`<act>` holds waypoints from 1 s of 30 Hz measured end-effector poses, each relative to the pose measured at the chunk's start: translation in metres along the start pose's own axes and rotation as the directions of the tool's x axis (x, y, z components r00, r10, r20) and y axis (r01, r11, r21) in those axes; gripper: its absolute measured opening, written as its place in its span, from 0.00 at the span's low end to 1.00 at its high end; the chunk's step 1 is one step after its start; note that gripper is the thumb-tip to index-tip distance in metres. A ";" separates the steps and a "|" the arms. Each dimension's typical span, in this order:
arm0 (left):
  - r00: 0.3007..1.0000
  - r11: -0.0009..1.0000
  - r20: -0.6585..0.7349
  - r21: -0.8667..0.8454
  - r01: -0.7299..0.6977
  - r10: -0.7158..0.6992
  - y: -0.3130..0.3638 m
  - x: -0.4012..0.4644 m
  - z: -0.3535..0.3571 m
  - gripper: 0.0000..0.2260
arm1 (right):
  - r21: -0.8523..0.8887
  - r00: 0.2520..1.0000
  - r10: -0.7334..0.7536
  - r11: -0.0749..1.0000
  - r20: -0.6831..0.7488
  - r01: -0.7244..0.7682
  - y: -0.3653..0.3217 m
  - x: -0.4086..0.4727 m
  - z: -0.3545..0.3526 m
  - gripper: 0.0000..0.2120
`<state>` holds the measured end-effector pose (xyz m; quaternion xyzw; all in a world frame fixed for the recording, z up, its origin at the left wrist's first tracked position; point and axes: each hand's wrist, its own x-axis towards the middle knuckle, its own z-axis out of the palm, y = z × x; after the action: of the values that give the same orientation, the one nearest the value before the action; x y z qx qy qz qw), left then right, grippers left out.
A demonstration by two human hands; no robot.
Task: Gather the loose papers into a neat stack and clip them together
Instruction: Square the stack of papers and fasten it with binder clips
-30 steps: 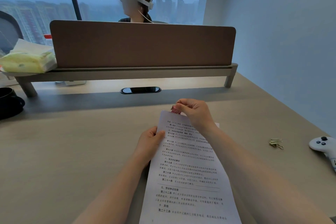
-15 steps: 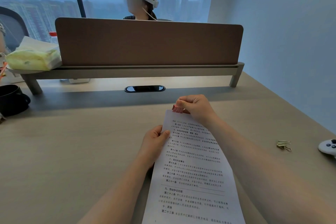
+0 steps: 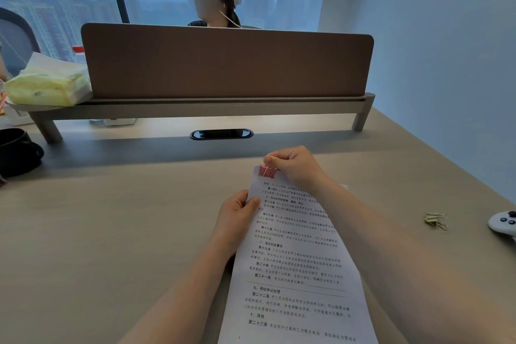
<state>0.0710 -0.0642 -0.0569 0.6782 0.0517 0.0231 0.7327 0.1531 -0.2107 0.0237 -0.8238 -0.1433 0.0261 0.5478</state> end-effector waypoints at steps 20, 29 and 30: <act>0.996 0.992 0.030 0.096 0.082 -0.085 0.016 -0.003 0.009 0.06 | -0.352 0.999 -0.045 0.935 0.016 0.048 0.010 -0.023 -0.007 0.20; 0.991 0.989 0.016 0.065 0.131 -0.132 0.022 -0.011 0.012 0.04 | -0.297 0.889 0.038 0.935 -0.457 -0.193 0.066 -0.072 -0.095 0.12; 0.990 0.989 0.025 0.053 0.136 -0.138 0.023 -0.012 0.015 0.04 | -0.281 0.866 0.059 0.933 -0.496 -0.224 0.072 -0.080 -0.104 0.12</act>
<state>0.0614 -0.0786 -0.0322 0.6919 0.0880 -0.0384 0.7156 0.1124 -0.3507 -0.0098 -0.8925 0.0563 -0.1623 0.4171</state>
